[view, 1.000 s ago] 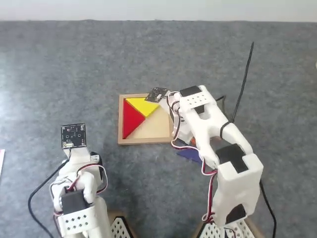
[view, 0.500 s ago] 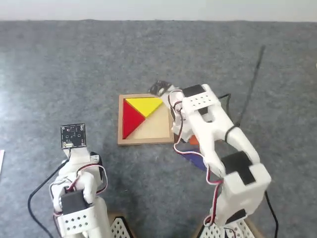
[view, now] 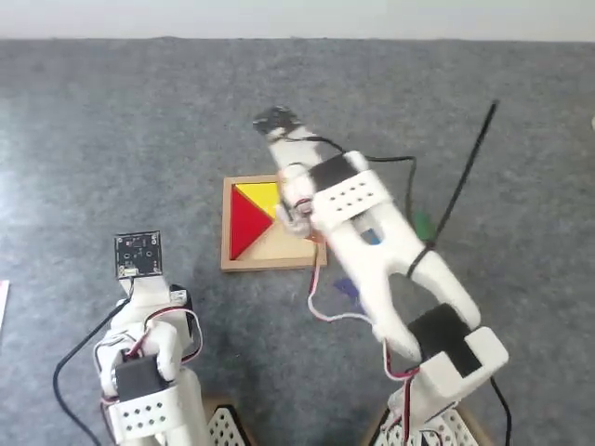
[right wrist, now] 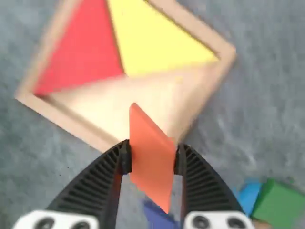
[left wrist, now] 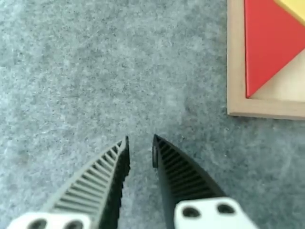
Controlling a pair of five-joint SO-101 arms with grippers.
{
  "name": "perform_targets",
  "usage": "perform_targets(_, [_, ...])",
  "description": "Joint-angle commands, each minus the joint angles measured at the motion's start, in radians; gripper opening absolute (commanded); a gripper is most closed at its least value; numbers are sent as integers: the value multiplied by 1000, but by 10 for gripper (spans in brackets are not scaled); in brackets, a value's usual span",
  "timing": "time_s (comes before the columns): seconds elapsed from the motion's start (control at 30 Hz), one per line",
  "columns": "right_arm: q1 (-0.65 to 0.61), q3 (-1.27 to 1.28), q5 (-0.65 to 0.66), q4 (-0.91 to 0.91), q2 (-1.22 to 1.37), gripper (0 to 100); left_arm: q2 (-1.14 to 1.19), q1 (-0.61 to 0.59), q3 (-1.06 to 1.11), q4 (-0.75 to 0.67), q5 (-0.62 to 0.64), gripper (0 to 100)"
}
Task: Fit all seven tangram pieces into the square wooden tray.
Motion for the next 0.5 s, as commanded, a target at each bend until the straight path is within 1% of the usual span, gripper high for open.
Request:
perform_targets(0.0, [-33, -98, -21, -39, -81, 69, -18, -6, -12, 3, -2, 80])
perform_targets(0.1, [-4, -118, -21, 38, -85, 69, -18, -6, -12, 3, -2, 80])
perform_targets(0.17, [-1, -121, -21, 51, -85, 69, -18, -6, -12, 3, -2, 80])
perform_targets(0.3, [-36, -115, 20, -28, -50, 69, -18, -6, -12, 3, -2, 80])
perform_targets(0.47, [-33, -114, 28, -140, 58, 69, -18, -6, -12, 3, -2, 80])
